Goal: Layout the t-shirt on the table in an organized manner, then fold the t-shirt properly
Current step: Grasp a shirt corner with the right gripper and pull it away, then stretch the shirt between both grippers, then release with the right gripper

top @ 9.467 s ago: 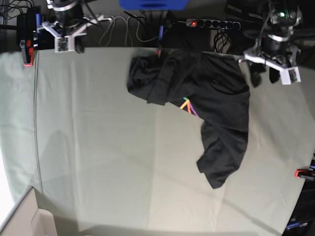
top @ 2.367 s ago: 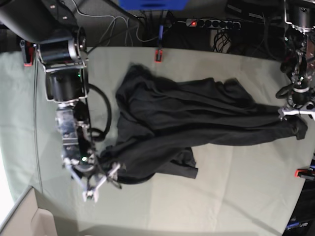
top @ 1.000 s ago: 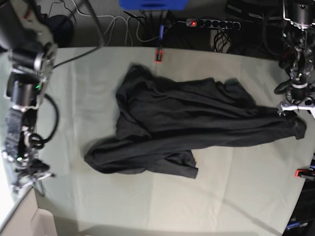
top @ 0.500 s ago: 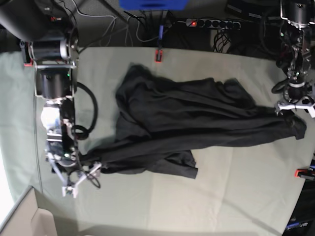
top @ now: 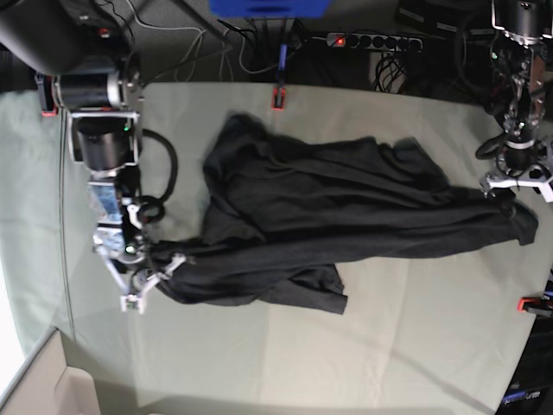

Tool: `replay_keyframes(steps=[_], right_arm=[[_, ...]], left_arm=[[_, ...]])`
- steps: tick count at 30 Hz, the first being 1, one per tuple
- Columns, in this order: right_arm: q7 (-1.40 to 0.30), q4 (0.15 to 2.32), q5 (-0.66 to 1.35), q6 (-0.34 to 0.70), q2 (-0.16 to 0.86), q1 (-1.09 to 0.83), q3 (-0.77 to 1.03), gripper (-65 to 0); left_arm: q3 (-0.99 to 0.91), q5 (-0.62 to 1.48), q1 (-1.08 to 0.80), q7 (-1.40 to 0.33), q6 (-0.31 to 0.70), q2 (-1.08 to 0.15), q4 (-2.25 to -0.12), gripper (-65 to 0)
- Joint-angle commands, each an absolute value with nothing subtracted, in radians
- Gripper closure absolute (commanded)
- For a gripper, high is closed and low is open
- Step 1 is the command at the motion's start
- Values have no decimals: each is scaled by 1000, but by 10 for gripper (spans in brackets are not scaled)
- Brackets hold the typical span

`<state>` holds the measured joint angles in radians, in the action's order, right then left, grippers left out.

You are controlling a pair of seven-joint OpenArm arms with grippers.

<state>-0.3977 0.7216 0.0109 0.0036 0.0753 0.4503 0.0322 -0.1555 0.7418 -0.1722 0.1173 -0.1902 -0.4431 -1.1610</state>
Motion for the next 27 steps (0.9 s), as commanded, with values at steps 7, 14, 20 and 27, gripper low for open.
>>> replay_keyframes(steps=[7,14,20,27], right_arm=[[-394,766,13,5,117,469,51,-4],[-446,997,13,5,193,455,308,0],[-450,1033,13,5,242,499,403,0],[-450,1033,13,5,257,495,403,-111]], left_arm=[[-162,739,-166,148,-189,-461,-1176,-487],[-162,739,-156,148,-189,-461,-1178,-489],[-157,733,-154,148,-189,-450,-1225,-490],[-65,730,-154,145,-188,-403,-1308,-490]])
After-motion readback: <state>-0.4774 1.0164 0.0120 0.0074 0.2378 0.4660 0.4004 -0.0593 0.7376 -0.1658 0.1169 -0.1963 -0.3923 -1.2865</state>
